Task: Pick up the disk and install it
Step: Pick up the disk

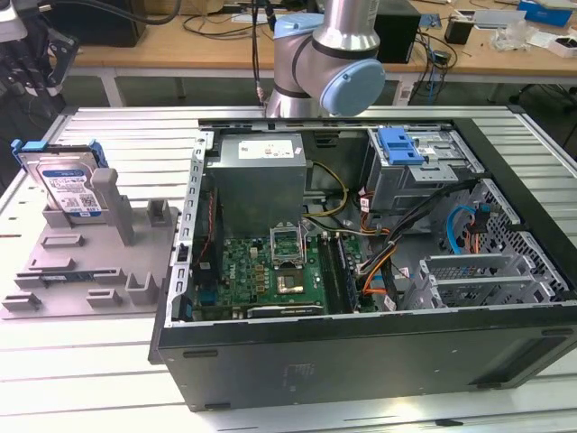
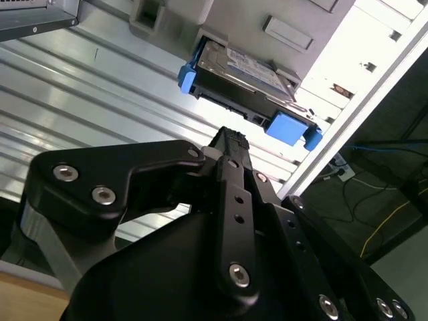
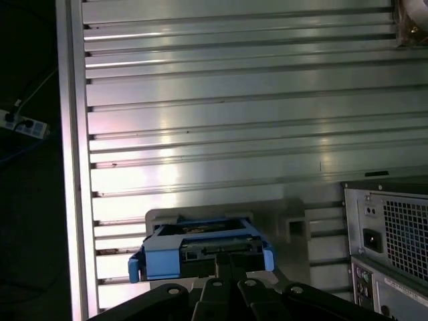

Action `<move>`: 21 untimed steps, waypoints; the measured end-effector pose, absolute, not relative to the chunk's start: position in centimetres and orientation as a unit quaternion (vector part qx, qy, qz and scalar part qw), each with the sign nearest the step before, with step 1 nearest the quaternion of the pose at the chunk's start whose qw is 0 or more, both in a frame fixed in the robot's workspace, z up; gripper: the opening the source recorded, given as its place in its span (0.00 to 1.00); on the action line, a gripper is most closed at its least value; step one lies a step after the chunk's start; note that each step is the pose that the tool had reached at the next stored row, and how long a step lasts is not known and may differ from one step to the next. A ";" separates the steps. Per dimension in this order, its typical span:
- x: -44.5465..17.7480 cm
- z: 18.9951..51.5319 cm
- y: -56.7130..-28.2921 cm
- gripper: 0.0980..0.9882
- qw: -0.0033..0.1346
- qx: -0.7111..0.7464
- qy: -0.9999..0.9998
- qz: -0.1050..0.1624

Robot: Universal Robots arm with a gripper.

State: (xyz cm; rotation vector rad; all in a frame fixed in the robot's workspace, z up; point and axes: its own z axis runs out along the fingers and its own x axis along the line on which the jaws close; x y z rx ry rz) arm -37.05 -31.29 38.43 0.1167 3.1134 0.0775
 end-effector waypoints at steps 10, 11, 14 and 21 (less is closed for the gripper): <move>-37.0 38.4 -31.3 0.01 0.002 -0.018 1.000 0.025; -37.0 38.4 -31.3 0.01 -0.001 -0.035 0.999 0.025; -37.0 38.4 -31.3 0.01 -0.007 -0.067 0.997 0.026; -37.0 38.4 -31.3 0.08 -0.022 -0.137 0.990 0.026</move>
